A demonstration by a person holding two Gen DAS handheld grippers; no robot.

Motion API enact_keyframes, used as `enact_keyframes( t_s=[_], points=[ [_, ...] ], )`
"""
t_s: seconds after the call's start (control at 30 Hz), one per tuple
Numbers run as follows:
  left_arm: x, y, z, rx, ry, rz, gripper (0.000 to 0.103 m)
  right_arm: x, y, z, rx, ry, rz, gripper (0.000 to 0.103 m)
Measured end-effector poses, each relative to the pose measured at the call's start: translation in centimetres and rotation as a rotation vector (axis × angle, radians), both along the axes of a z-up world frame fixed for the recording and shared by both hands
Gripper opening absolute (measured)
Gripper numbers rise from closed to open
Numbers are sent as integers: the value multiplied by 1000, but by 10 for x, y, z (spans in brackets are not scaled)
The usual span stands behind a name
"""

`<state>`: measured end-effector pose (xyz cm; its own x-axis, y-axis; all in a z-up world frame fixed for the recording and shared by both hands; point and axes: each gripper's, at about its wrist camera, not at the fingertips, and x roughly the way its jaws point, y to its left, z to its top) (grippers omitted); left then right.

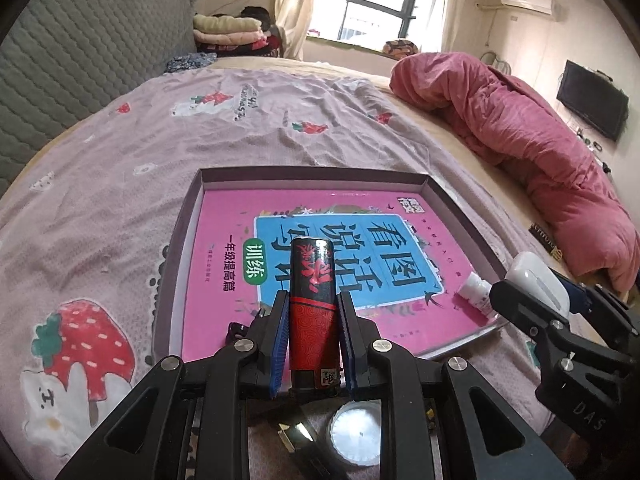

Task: Organize rigid objects
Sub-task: 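Carry the red lighter and earbud case over the tray with both grippers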

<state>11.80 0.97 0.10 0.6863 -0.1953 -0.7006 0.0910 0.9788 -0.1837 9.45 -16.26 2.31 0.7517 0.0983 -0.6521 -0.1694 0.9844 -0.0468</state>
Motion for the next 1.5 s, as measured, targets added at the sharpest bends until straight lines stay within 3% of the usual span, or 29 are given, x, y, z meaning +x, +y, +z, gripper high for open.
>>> enact_keyframes(
  t_s=[0.33, 0.8, 1.5],
  points=[
    [14, 1, -12, 25, 19, -21, 23, 19, 17, -8, -20, 24, 9, 54],
    [26, -3, -21, -20, 34, -103, 23, 42, 22, -24, -29, 73, 1, 54],
    [26, -16, -32, -21, 59, -161, 23, 53, 16, -62, -47, 179, -1, 54]
  ],
)
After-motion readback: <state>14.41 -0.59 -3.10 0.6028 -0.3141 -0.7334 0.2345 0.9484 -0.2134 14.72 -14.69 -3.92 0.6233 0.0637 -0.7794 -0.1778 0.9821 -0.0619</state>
